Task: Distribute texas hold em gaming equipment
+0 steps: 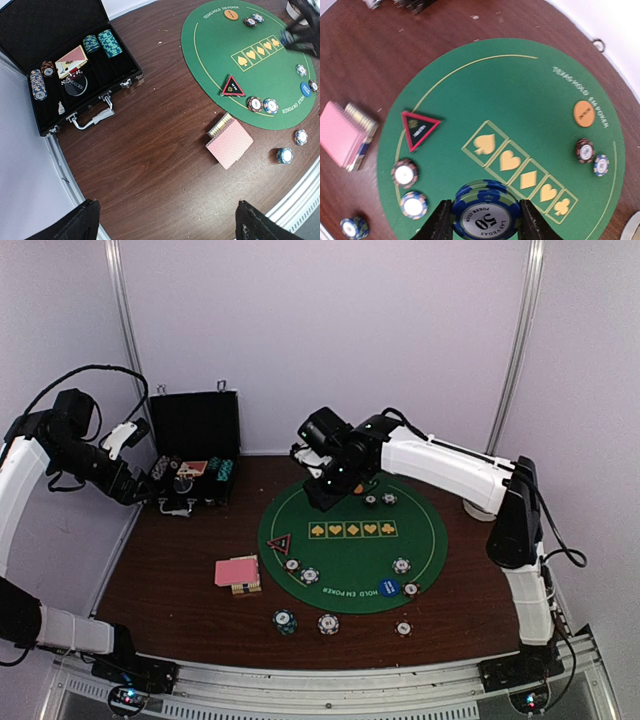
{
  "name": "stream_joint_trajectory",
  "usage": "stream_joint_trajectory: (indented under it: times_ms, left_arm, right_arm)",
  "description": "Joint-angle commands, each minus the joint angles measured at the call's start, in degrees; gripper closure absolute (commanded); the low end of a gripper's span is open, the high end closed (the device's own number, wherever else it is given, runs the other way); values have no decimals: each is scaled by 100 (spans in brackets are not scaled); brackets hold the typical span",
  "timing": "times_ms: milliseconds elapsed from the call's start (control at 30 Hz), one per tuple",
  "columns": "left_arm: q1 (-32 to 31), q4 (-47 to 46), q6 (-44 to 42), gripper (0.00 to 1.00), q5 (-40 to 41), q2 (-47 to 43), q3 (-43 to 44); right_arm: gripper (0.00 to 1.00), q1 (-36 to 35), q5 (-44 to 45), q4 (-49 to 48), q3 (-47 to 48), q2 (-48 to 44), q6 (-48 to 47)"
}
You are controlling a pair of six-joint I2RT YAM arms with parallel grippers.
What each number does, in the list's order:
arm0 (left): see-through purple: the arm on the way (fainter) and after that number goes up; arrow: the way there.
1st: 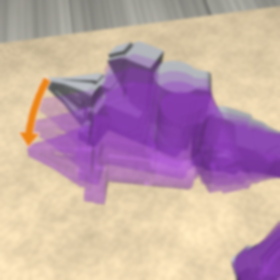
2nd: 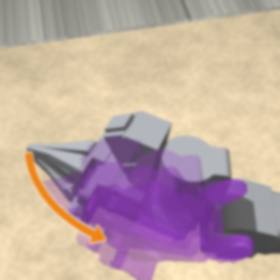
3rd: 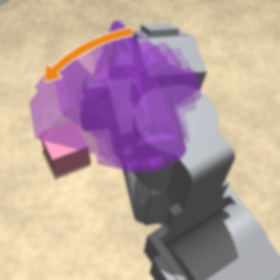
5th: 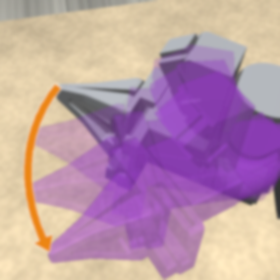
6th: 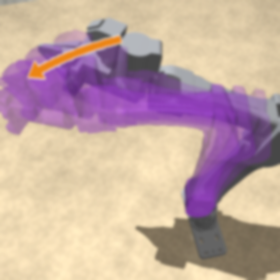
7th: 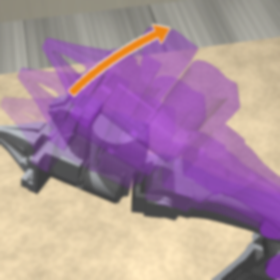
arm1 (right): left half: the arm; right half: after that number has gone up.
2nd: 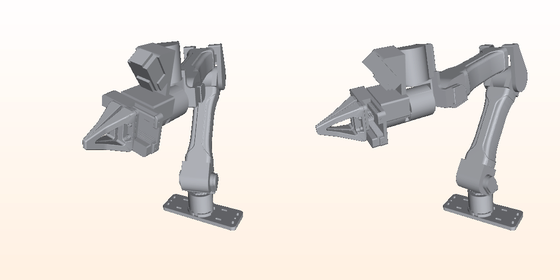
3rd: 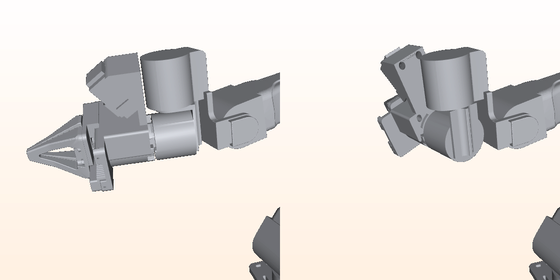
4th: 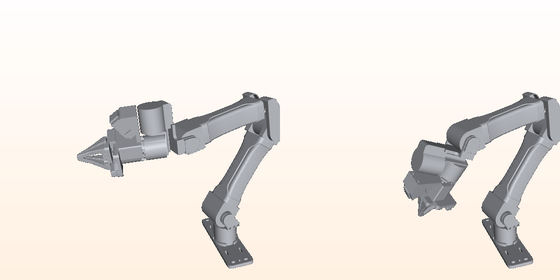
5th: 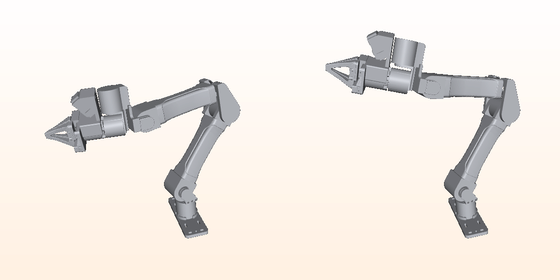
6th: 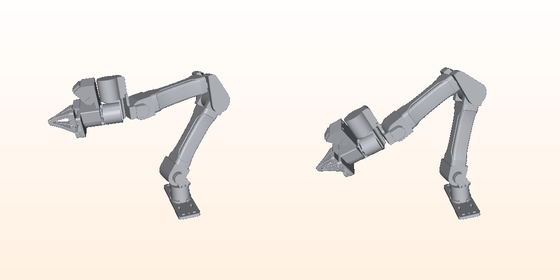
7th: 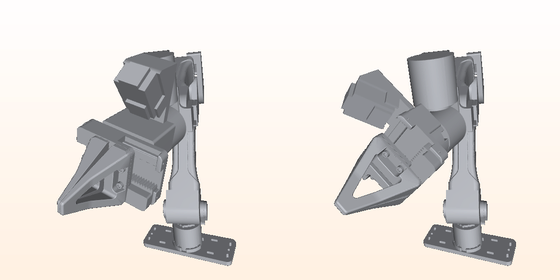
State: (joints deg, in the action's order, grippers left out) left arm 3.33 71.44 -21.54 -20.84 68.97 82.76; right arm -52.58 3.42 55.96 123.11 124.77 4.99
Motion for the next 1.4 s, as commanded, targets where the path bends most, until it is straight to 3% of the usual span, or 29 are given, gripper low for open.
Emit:
stream_joint_trajectory:
  times_ms: [0, 200, 467, 1367]
  left_arm:
    - [36, -20, -52, 2, -130, -20, 3]
    - [36, -19, -26, 2, -214, 81, -23]
    - [36, -22, -34, 2, -195, 142, -105]
    - [36, -25, -84, 2, -69, 225, -175]
  right_arm:
    - [97, 492, 627, 40, 662, 652, 98]
    - [99, 1147, 657, -251, 1304, 1495, 209]
    - [98, 1697, 340, -652, 1412, 2003, 445]
    - [95, 1786, 93, -789, 1838, 2810, 416]
